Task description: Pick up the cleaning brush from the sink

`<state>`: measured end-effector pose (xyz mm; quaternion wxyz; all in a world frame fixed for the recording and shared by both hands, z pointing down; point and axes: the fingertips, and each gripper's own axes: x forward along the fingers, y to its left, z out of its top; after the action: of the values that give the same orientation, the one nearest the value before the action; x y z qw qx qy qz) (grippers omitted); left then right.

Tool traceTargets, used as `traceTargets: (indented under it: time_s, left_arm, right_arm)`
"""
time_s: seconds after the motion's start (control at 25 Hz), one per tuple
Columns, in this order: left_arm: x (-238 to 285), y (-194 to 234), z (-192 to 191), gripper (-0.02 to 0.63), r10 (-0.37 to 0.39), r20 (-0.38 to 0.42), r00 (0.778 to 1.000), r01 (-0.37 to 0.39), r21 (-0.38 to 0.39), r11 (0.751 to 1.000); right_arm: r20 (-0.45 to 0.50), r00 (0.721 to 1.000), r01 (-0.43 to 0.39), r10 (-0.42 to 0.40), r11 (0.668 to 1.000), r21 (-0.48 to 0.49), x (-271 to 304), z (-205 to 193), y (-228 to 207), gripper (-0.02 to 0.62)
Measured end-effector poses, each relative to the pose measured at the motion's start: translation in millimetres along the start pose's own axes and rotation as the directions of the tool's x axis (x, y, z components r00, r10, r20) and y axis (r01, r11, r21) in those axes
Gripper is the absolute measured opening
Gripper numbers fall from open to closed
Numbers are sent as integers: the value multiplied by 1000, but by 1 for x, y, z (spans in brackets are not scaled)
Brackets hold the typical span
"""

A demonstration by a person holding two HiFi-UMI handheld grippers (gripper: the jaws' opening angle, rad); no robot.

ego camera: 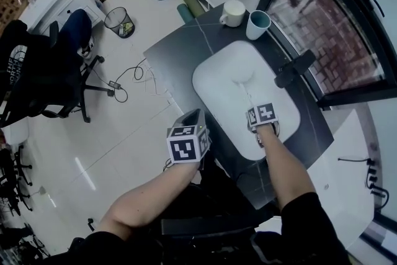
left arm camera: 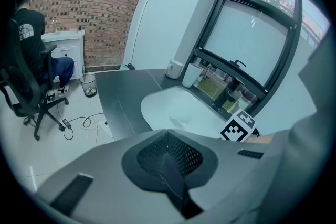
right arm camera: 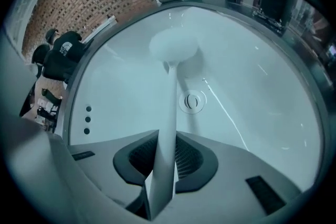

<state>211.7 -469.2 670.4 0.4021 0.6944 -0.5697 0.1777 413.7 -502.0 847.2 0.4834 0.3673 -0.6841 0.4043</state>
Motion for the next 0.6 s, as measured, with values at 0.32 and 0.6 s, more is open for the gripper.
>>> traceTargets:
  time_s: [0.32, 0.6]
  left_arm:
    - [-49, -8, 31, -9, -46, 50, 998, 43, 60, 997]
    - [-120, 30, 63, -9, -187, 88, 978, 174, 133, 976]
  right_arm:
    - [116, 993, 1, -3, 1000, 17, -67, 13, 34, 29]
    - [227, 973, 36, -47, 998, 49, -134, 20, 129, 29]
